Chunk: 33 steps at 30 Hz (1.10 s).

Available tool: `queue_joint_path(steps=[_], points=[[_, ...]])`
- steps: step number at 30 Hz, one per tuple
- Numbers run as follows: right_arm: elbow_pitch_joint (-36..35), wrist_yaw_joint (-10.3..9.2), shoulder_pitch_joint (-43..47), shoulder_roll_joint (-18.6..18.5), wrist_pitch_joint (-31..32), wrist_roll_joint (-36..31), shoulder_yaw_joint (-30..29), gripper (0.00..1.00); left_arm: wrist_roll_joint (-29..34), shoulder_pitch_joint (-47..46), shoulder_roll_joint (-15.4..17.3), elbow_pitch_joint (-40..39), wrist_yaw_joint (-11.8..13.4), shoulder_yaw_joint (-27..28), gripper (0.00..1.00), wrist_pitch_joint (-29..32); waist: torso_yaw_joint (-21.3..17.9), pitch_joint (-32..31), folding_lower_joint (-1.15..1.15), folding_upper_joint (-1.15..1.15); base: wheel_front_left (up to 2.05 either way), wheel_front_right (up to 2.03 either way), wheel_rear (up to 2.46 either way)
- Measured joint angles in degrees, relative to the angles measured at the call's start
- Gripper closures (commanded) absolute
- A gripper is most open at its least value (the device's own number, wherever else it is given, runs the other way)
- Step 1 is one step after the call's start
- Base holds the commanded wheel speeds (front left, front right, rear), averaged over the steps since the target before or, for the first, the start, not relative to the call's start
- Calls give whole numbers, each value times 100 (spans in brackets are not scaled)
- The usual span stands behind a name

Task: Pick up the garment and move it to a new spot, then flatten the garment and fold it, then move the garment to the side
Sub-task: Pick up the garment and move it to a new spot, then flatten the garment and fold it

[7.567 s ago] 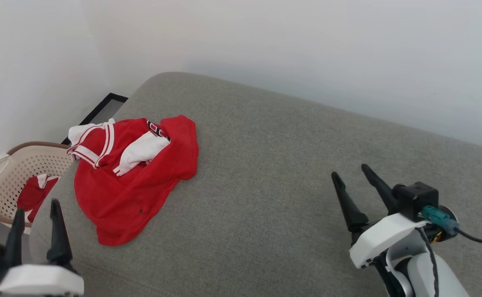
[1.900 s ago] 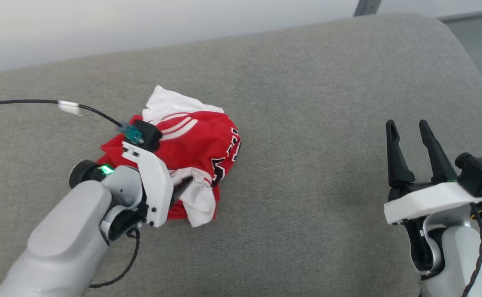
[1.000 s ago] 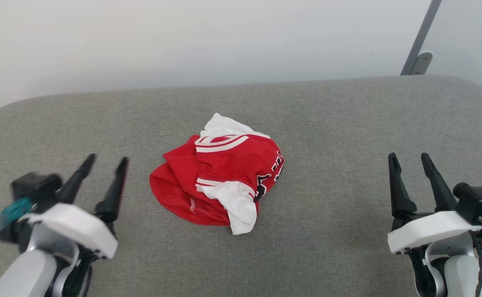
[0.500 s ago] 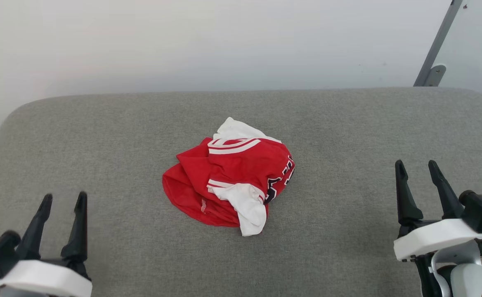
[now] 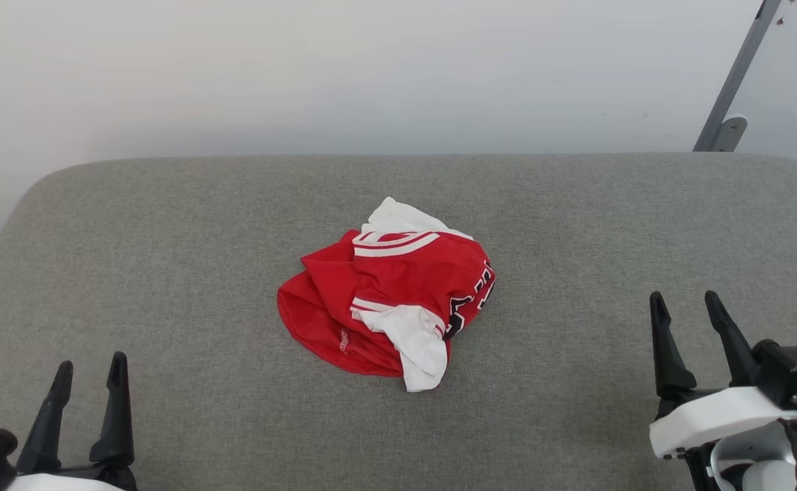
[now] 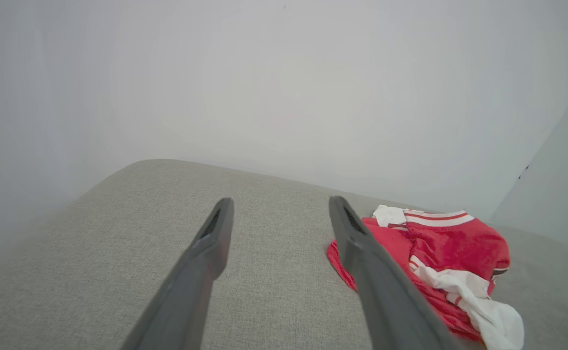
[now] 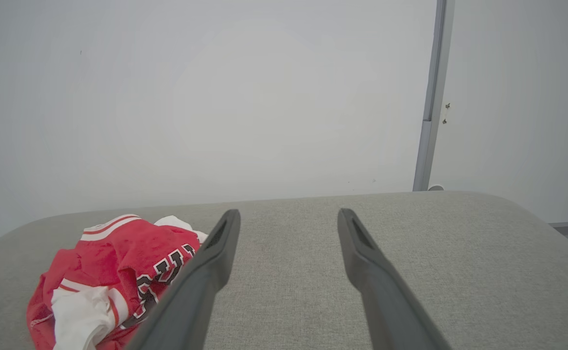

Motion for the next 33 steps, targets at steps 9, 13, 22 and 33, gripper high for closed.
queue_joint_path(steps=[9,13,22,33], points=[[-48,0,207,10,22,23,18,0,433,-13,-581,312,-512,409,0,-1,0,-45,0,0,0,0,0],[-59,0,260,14,33,43,35,0,623,-20,-776,389,-646,539,0,-1,2,-54,0,0,0,0,0],[-60,0,381,16,30,112,44,0,868,-62,-1055,495,-792,648,0,-1,20,-72,0,0,0,0,0],[-59,0,432,19,33,169,157,0,988,-99,-1123,554,-844,660,0,-1,44,-54,0,0,0,0,0]])
